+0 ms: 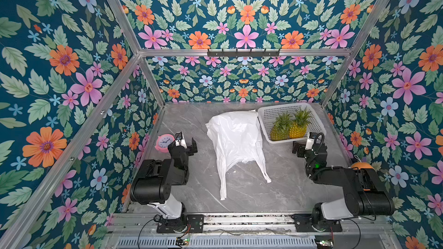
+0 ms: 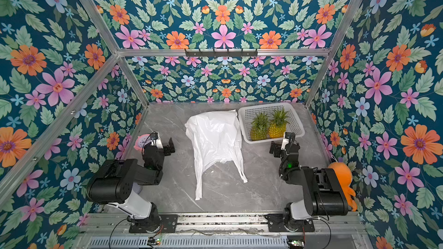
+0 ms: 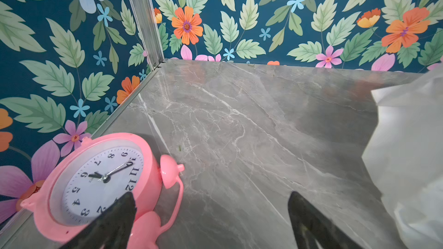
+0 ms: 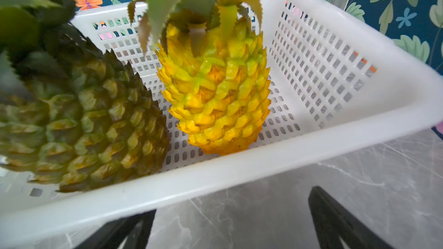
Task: Place the pineapple into a plastic bag & tie a knot
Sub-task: Pick up the plastic bag at the center of the board.
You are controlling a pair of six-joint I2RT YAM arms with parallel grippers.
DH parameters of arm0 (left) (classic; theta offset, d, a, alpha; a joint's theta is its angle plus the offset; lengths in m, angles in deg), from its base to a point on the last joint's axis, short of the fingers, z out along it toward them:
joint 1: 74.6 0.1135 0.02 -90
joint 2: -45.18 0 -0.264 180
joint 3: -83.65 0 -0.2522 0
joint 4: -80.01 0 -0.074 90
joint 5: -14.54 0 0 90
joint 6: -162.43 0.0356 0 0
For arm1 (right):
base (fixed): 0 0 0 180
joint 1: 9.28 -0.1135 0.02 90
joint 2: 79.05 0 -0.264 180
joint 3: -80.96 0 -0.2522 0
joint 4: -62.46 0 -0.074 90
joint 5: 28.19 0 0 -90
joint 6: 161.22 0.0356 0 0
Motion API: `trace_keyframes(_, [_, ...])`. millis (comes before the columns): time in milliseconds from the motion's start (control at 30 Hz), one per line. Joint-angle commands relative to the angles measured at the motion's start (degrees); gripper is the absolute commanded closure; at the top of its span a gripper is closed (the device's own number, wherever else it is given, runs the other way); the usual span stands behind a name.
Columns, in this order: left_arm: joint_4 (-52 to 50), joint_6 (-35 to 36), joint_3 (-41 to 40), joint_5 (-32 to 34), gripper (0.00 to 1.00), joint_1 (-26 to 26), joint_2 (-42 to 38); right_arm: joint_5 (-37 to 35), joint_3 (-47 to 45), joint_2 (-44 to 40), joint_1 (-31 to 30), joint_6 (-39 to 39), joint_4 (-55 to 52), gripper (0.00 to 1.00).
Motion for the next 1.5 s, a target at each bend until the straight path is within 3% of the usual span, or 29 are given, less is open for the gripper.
trace_keyframes(0, [1.68,0.61,0.21,0.36,0.00,0.09,-0.05,-0.29,0.20,0.01,0.04,-0.21,2.10,0.01])
trace_keyframes(600, [1.94,0.61,0.02,0.40,0.00,0.10,-0.14,-0.85,-0.10,0.01,0.00,-0.36,2.79,0.01])
trace_keyframes(700, [0.60,1.14,0.25,0.54,0.00,0.00,-2.34,-2.66,-2.92,-4.01,-0.33,-0.32,5.25,0.01])
trace_keyframes(767, [-6.06,0.34,1.87,2.69,0.00,0.02,-6.17,-5.92,-2.75,-10.94,-1.25,0.27,-2.16,0.01])
trace_keyframes(933, [-23.11,-5.13,7.68,5.58,0.00,0.02,-15.92,-8.87,6.60,-26.48,-1.59,12.21,-38.30,0.01])
trace_keyframes(1067, [-40.30,-15.32,14.65,2.92,0.00,-0.02,-22.25,-6.94,12.98,-32.77,-2.89,19.60,-58.46,0.01])
trace_keyframes(1233, [-55.80,-21.44,21.58,-5.09,0.00,-0.07,-25.63,-2.69,19.10,-37.69,-8.69,25.96,-76.05,0.01])
trace_keyframes(1300, [-59.56,-21.90,23.34,-9.90,0.00,-0.15,-26.35,-2.70,20.80,-38.34,-13.82,28.00,-80.87,0.01])
trace_keyframes(1467, [-61.83,-22.85,23.65,-14.93,0.00,-1.82,-28.21,-12.26,24.80,-31.18,-37.34,31.65,-86.45,0.01])
